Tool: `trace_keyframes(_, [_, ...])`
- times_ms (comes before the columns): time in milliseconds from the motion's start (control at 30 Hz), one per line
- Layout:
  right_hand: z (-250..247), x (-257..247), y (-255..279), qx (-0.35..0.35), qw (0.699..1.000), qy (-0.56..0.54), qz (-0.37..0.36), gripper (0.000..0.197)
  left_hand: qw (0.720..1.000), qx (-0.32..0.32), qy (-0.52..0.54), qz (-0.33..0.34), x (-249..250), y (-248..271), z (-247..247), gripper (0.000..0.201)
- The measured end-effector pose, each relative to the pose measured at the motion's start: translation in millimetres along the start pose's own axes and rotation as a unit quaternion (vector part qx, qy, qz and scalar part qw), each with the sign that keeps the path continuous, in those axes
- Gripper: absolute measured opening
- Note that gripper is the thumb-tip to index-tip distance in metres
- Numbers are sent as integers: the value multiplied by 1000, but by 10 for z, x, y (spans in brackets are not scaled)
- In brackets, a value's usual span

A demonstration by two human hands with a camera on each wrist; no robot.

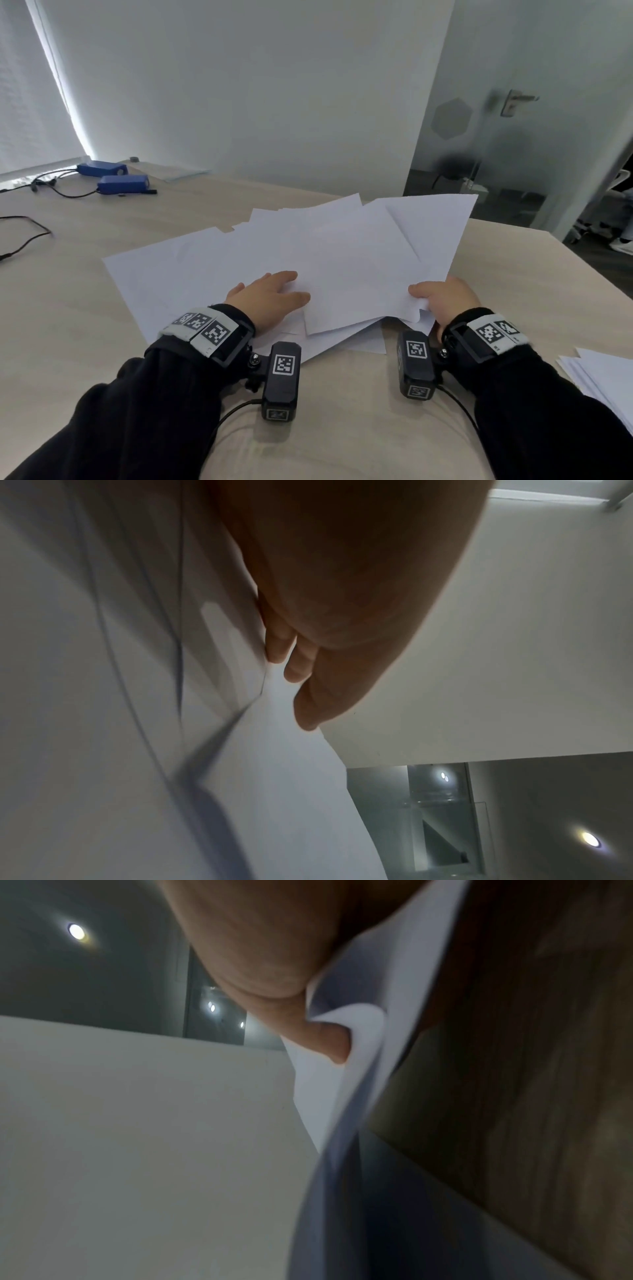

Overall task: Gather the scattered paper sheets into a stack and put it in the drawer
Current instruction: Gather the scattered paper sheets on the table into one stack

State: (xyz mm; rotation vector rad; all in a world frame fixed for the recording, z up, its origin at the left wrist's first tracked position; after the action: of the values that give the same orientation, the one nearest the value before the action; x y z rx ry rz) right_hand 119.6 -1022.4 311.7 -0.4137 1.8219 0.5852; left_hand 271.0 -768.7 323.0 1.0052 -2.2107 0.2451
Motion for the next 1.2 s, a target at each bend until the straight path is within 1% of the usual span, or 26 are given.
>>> trace_keyframes(33, [-68, 47, -2, 20, 1000, -8, 5, 10, 1000, 2, -4, 3, 14, 11, -1, 55])
trace_keyframes(100, [-238, 138, 37, 57, 997, -42, 22, 33, 1000, 7, -8, 8, 37, 34, -3, 51])
trace_keyframes(133, [-305, 118, 157, 73, 995, -58, 32, 34, 1000, 9, -6, 9, 35, 35, -4, 50])
trace_keyframes(267, [-638, 102, 587, 119, 984, -127, 48, 11, 1000, 23, 17, -1, 1, 52, -6, 44])
trace_keyframes(333, [-802, 123, 728, 125, 980, -152, 41, 10, 994, 54, 96, 3, 9, 97, -34, 40])
trace_keyframes(367, [-853, 117, 803, 122, 979, -159, 31, 6, 987, 79, 141, 9, 35, 142, -58, 34])
trace_keyframes(433, [-908, 86, 960, 102, 979, -177, 20, 2, 972, 135, 192, 25, 133, 260, -110, 28])
trace_keyframes(500, [-921, 42, 1134, 78, 979, -187, 7, 6, 960, 158, 227, 40, 260, 400, -123, 33])
trace_keyframes(567, [-907, 4, 1323, 49, 982, -180, -13, 10, 952, 133, 272, 49, 361, 524, -64, 44])
trace_keyframes(600, [-907, 1, 1411, 35, 983, -178, -22, 11, 949, 111, 292, 46, 394, 576, -18, 52])
trace_keyframes(633, [-908, -1, 1500, 20, 984, -175, -32, 12, 945, 85, 312, 36, 432, 638, 29, 54])
trace_keyframes(667, [-915, -1, 1596, 6, 985, -169, -42, 13, 939, 60, 338, 27, 468, 689, 69, 50])
trace_keyframes(700, [-930, -1, 1686, -9, 986, -156, -53, 13, 929, 41, 367, 26, 520, 756, 96, 37])
trace_keyframes(733, [-950, -4, 1773, -22, 988, -137, -67, 12, 917, 33, 396, 31, 577, 818, 110, 28])
trace_keyframes(800, [-1006, -35, 1940, -42, 990, -93, -102, 10, 894, 45, 443, 47, 693, 939, 98, 17])
trace_keyframes(867, [-1075, -74, 2067, -61, 988, -58, -126, 12, 880, 65, 466, 69, 804, 1039, 51, 17])
trace_keyframes(933, [-1145, -126, 2152, -77, 987, -38, -134, 13, 870, 78, 479, 90, 933, 1125, -11, 16])
trace_keyframes(1033, [-1247, -188, 2246, -82, 986, -33, -141, 11, 859, 86, 490, 121, 1141, 1249, -69, 16])
trace_keyframes(1200, [-1389, -81, 2368, -54, 987, -39, -145, 17, 859, 56, 482, 164, 1395, 1463, 80, 26])
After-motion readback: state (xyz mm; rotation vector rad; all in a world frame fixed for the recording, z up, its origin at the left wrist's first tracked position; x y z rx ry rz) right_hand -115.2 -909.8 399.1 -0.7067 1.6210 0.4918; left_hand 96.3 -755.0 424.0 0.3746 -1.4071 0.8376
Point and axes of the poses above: each hand's wrist, its own y-axis away from the middle knuckle, its own z-axis out of the palm, x = y × z, the point moved 3 cm from there along -y, towards the middle knuckle, and after that the axes turned 4 degrees about z, right-handed, at the moved point
